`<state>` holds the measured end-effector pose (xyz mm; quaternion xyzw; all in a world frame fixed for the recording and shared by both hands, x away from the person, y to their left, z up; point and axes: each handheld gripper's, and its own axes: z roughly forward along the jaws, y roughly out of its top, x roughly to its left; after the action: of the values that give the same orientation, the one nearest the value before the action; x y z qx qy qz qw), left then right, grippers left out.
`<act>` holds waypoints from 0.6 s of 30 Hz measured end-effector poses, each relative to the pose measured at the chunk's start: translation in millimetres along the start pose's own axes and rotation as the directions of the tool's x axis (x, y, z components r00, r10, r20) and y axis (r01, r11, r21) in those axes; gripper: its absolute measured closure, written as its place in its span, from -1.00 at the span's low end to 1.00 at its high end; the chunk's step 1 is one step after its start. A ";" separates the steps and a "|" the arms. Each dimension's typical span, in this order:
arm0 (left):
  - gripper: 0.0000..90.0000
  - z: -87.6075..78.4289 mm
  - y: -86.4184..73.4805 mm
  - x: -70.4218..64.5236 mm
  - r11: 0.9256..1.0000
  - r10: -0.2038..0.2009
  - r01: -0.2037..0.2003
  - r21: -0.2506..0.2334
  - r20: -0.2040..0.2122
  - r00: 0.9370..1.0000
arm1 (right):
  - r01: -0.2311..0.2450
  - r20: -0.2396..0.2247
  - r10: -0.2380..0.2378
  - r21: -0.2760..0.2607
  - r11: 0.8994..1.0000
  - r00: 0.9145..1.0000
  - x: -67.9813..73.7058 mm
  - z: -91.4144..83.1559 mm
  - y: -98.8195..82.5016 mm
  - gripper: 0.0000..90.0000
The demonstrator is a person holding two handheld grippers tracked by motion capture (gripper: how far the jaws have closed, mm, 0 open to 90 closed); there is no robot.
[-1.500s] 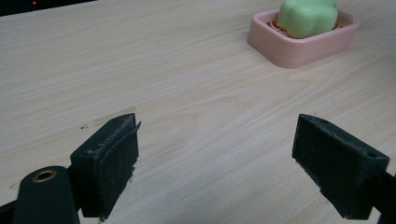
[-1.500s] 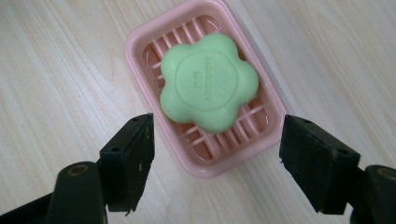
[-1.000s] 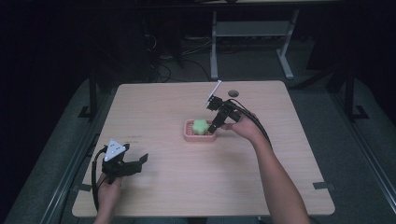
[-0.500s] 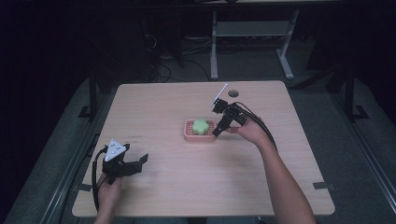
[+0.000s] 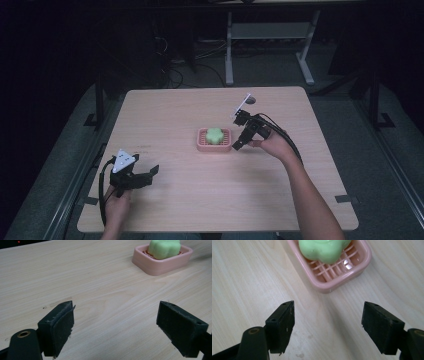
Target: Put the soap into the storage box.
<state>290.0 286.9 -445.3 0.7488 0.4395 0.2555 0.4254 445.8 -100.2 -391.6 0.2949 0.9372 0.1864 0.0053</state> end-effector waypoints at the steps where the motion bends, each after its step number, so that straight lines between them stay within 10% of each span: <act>1: -0.69 0.1 0.0 -0.2 1.000 0.001 -0.001 0.000 0.000 1.000 | 0.000 -0.001 0.000 -0.002 1.000 1.000 0.5 0.1 -1.6 -0.42; 18: -0.69 0.7 0.0 -2.0 1.000 0.010 -0.010 0.004 0.003 1.000 | -0.005 -0.011 0.005 -0.023 1.000 1.000 6.5 -5.8 -33.7 -0.42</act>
<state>289.5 284.9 -445.7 0.7520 0.4358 0.2557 0.4233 421.2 -124.2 -397.4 0.2960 0.9343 0.1986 0.0033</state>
